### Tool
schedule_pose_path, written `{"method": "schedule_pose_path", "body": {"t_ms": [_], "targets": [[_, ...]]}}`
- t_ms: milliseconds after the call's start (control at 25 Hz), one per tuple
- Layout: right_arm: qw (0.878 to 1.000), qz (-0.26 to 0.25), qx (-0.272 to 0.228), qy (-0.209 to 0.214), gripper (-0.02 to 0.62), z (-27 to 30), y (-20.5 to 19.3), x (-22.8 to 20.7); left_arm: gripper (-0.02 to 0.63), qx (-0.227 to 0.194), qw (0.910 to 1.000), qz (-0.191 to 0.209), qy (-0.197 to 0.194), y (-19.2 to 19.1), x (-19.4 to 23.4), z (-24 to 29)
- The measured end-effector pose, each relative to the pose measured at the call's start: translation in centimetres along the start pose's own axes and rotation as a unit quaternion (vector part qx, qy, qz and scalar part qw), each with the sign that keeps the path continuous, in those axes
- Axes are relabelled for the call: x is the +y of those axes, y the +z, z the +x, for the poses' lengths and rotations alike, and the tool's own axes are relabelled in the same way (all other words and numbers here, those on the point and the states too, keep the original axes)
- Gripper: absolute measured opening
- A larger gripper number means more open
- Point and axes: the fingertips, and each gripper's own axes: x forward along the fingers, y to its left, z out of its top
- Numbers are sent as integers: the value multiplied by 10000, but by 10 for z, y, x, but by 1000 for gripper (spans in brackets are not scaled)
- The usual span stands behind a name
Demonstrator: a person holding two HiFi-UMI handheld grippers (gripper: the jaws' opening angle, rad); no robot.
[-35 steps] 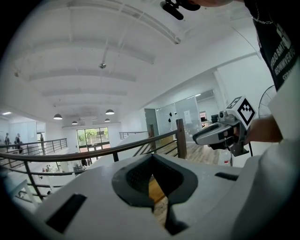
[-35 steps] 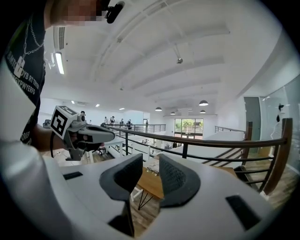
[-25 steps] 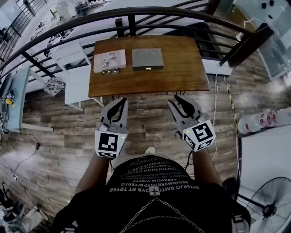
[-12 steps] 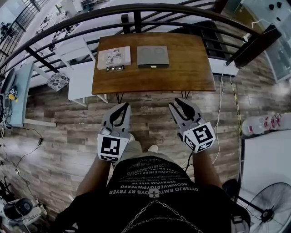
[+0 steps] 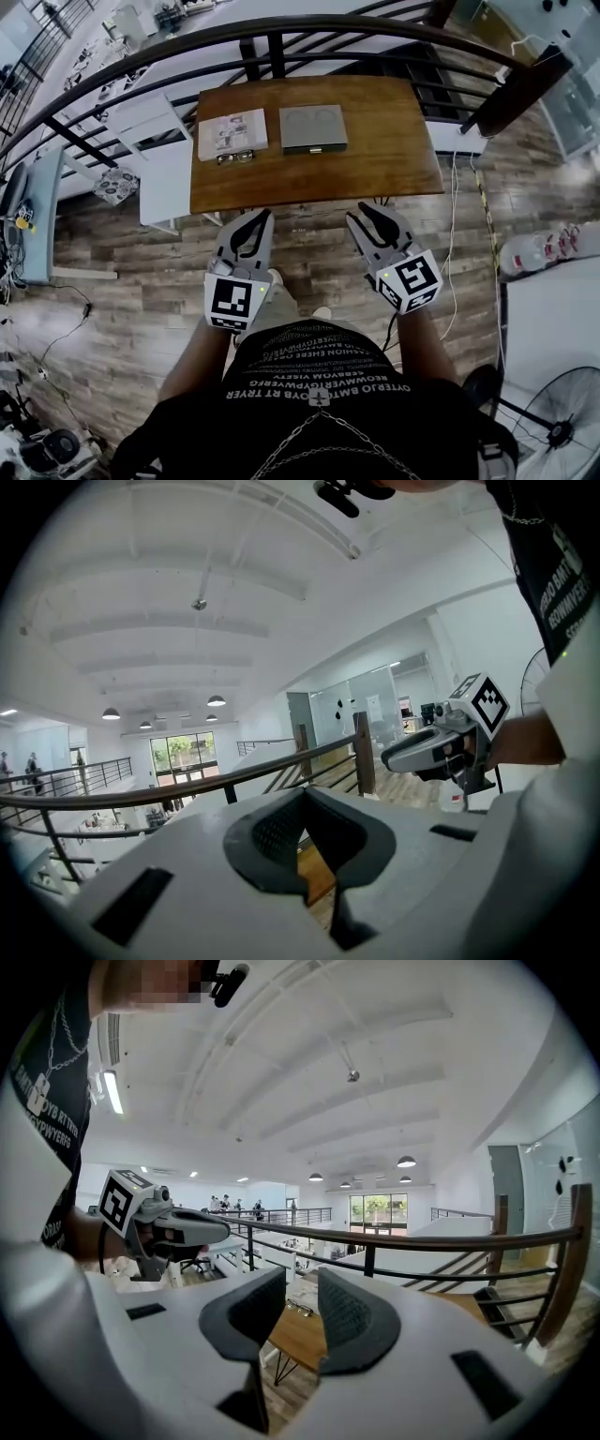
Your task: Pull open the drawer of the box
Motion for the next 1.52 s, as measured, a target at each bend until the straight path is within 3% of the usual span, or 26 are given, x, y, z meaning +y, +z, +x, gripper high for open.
{"method": "schedule_pose_path", "body": {"t_ms": [1000,1520], "targets": [[9998,-45,-10,-194,103,139,44,-30,5,-17,9996,21,-290,-5,129,77],[9993,-221,30,-286,103,207,68,-25,5,-162,9993,-56,-344,-10,203,95]]}}
